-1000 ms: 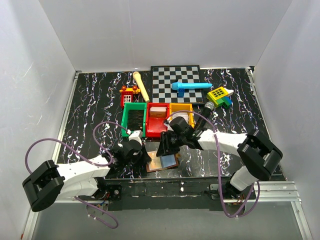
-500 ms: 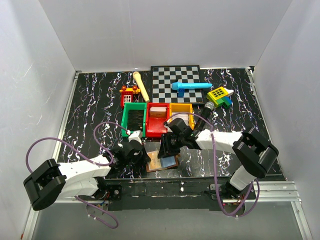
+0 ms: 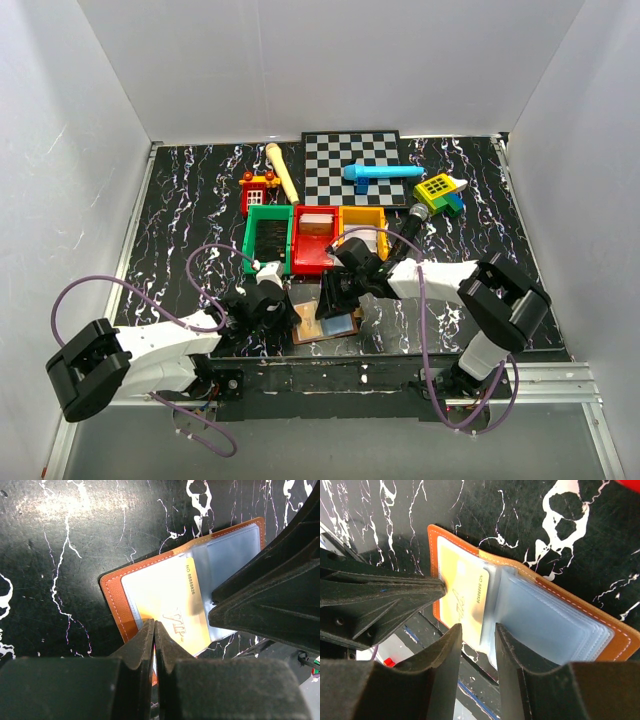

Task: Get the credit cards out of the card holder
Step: Remove the credit card from the card holder.

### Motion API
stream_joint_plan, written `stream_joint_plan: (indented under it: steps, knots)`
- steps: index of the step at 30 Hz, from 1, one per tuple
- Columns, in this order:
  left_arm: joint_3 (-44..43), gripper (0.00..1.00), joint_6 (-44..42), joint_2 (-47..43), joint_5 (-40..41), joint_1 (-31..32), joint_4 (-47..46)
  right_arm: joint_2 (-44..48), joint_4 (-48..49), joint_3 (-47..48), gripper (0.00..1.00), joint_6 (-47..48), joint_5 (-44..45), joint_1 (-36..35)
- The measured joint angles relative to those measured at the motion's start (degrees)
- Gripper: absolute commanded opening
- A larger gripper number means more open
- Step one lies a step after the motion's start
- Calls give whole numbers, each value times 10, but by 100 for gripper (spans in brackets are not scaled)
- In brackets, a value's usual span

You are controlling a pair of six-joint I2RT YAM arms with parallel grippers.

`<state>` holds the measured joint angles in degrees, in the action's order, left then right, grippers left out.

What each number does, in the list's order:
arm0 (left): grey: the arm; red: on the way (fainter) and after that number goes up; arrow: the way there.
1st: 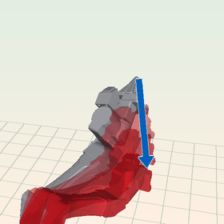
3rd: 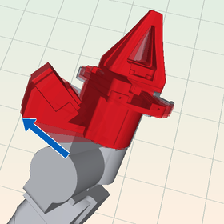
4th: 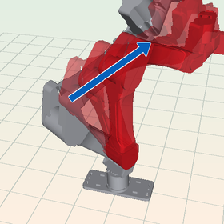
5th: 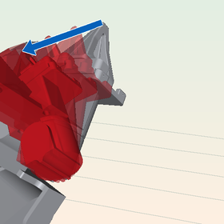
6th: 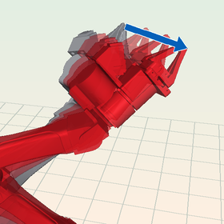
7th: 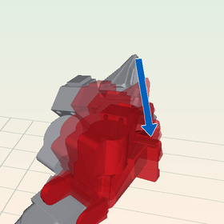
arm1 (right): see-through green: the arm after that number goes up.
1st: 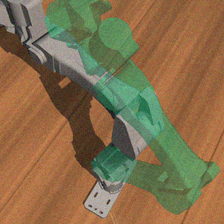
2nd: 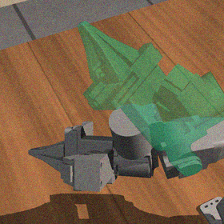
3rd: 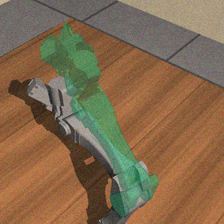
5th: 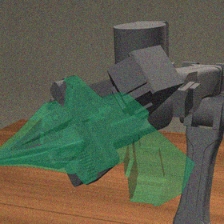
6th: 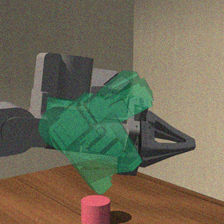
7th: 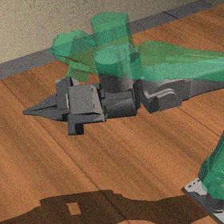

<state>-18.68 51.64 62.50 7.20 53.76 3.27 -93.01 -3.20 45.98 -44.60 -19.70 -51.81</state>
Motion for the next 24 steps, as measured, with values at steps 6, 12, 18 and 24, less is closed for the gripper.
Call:
stream_joint_plan:
  steps: [6,12,18,24]
  knots:
    - [5,0,0,-10,3,0,2,-11,2,8,40,0,-2,-3]
    - [9,0,0,-13,3,0,1,-17,5,11,38,-1,-3,-5]
    - [11,0,0,-15,3,0,1,-26,14,11,34,-5,-10,-5]
    - [13,0,0,-14,3,0,-3,-27,28,11,33,-9,-13,-5]
